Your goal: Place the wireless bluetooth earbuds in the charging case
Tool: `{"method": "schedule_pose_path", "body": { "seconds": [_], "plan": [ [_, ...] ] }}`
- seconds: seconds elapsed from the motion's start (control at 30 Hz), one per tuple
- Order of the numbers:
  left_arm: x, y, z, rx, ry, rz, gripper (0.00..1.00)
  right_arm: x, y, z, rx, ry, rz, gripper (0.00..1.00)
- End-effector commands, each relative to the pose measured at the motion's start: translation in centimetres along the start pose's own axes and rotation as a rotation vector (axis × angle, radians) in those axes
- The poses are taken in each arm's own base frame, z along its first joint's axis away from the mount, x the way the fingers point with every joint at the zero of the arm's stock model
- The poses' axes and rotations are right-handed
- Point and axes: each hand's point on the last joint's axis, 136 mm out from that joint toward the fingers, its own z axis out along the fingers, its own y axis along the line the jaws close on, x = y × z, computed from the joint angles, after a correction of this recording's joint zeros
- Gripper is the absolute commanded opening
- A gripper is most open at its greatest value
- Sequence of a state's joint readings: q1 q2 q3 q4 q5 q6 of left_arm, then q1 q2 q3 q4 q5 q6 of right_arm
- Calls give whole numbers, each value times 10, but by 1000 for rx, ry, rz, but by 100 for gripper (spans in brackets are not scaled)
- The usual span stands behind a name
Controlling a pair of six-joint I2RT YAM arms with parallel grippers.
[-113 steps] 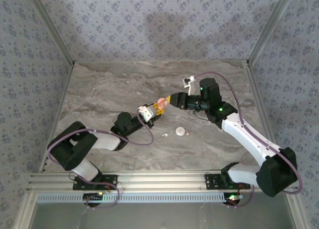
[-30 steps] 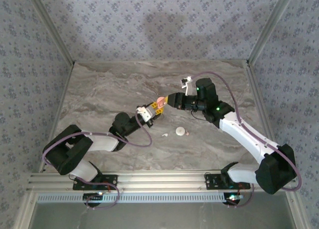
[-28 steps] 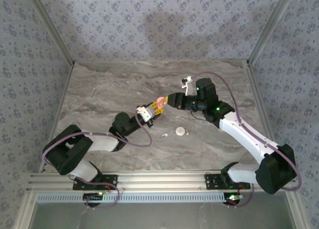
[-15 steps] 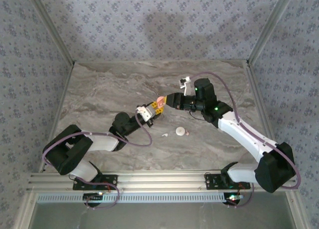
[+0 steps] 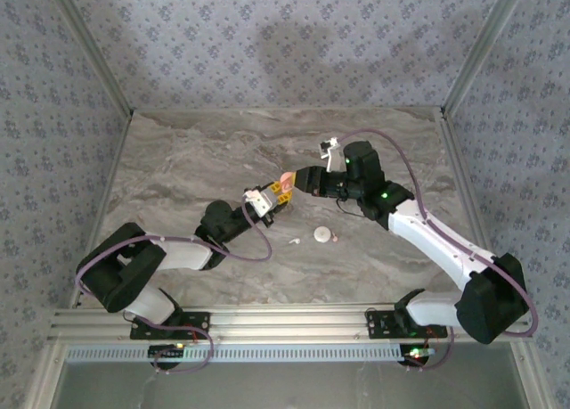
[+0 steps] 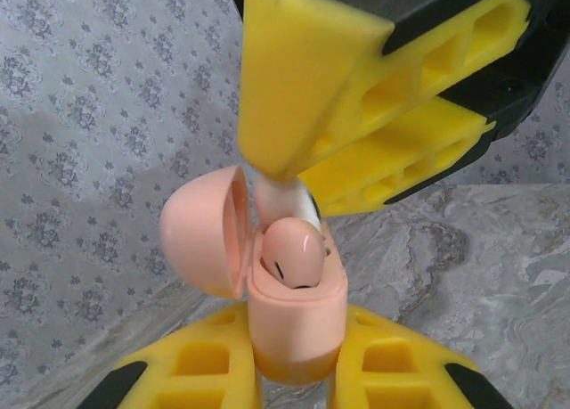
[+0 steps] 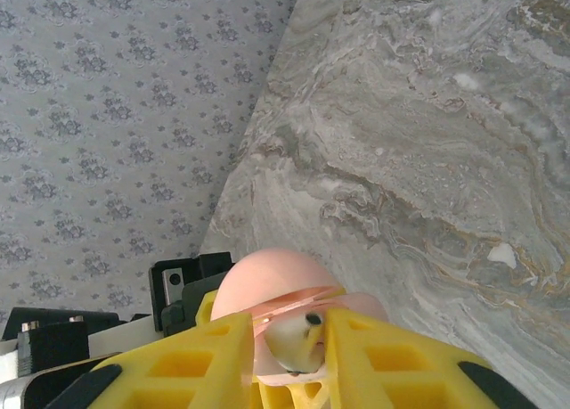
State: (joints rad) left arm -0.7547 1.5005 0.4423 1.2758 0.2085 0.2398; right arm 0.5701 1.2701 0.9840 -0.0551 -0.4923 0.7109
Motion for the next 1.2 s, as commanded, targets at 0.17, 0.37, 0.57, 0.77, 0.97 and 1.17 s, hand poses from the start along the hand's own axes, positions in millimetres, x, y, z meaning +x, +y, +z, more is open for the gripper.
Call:
{"method": "schedule_pose_path", "body": {
  "seconds": [0.17,0.37,0.57,0.77,0.97,1.17],
  "plan": [
    [-32,8,1,-31,-96,27,11,-3,-2,-4,50,-7,5,35],
    [-31,7,1,-28,-92,29,11,-7,1,-13,63,-19,-17,39],
    [-31,7,0,-24,-90,29,11,-10,5,-22,65,-29,-41,44],
    [-33,3,-1,0,-90,29,11,-13,12,-31,48,-58,-112,46],
    [-33,1,-2,13,-85,31,11,-16,14,-38,49,-81,-154,49],
    [-35,-2,-1,30,-89,45,11,-13,3,-33,92,-64,-147,54]
  ]
}}
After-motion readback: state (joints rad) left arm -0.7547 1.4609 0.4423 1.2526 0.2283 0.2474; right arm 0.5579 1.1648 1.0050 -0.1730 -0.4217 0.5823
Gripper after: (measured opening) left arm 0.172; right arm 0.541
